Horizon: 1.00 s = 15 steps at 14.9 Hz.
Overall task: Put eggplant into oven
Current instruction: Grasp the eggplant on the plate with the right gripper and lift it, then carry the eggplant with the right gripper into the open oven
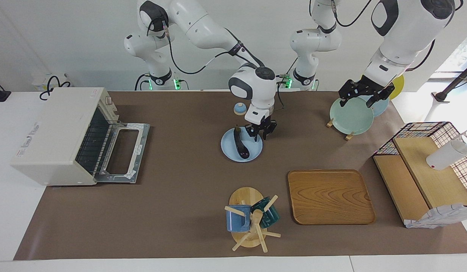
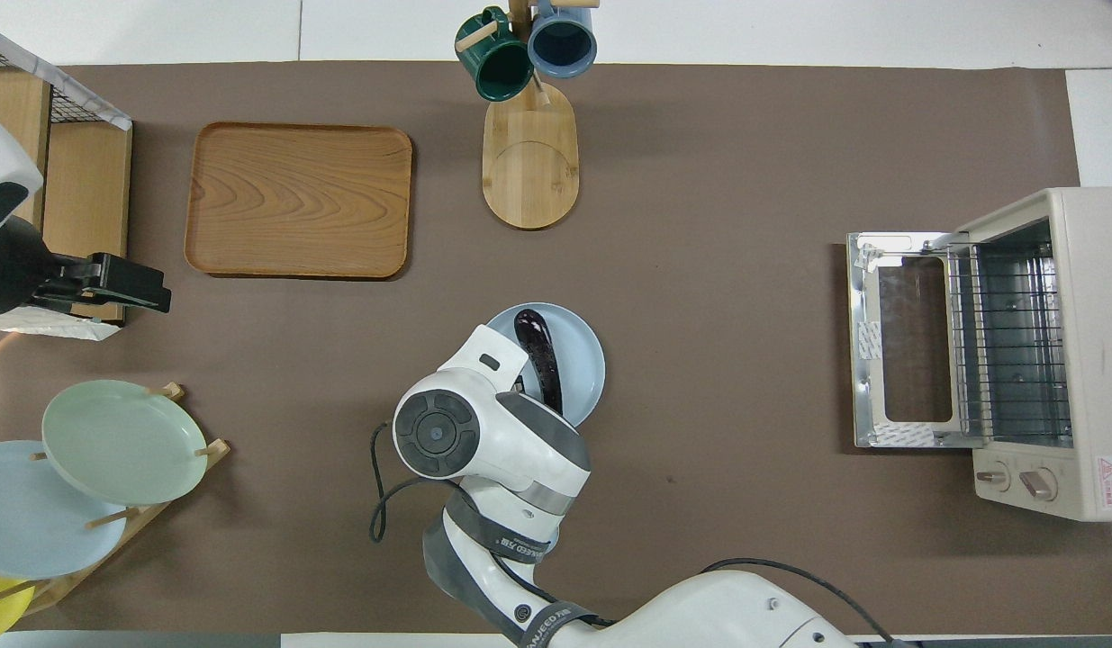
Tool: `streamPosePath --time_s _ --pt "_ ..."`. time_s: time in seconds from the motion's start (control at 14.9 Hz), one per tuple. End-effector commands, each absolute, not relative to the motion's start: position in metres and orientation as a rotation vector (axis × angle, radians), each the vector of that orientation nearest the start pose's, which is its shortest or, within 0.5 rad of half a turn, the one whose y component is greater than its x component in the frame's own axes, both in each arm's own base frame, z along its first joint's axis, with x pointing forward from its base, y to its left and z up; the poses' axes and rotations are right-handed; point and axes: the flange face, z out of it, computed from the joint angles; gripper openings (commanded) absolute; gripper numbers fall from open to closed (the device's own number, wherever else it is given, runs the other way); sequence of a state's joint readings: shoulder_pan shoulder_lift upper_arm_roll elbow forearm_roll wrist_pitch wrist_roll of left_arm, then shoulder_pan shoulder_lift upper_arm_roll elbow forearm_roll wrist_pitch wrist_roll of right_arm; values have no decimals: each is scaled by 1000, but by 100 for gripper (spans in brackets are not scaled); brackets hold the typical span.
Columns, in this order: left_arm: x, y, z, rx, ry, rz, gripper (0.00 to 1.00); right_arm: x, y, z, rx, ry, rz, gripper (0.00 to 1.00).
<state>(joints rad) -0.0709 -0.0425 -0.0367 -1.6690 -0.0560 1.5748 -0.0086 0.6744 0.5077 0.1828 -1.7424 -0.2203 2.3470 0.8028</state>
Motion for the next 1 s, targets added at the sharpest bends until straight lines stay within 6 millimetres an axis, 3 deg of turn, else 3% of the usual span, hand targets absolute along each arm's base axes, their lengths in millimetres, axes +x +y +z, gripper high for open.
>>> streamPosePath --time_s 0.0,0.27,0.4,0.6,0.87,0.94 --pt "535 -63 606 -3147 180 66 100 454 495 305 -3126 -304 -249 0" --pt "539 -62 613 -3108 194 31 100 493 471 352 -3274 -605 -219 0" --pt "539 -63 612 -3109 197 31 100 504 450 369 -3333 -662 -175 0" --pt "538 -64 611 -3112 197 22 100 518 369 391 -3410 -598 -125 0" --pt "538 -57 611 -3113 209 25 100 512 243 424 -3452 -645 -29 0" --pt "538 -54 612 -3113 218 23 100 509 210 420 -3459 -654 19 0"
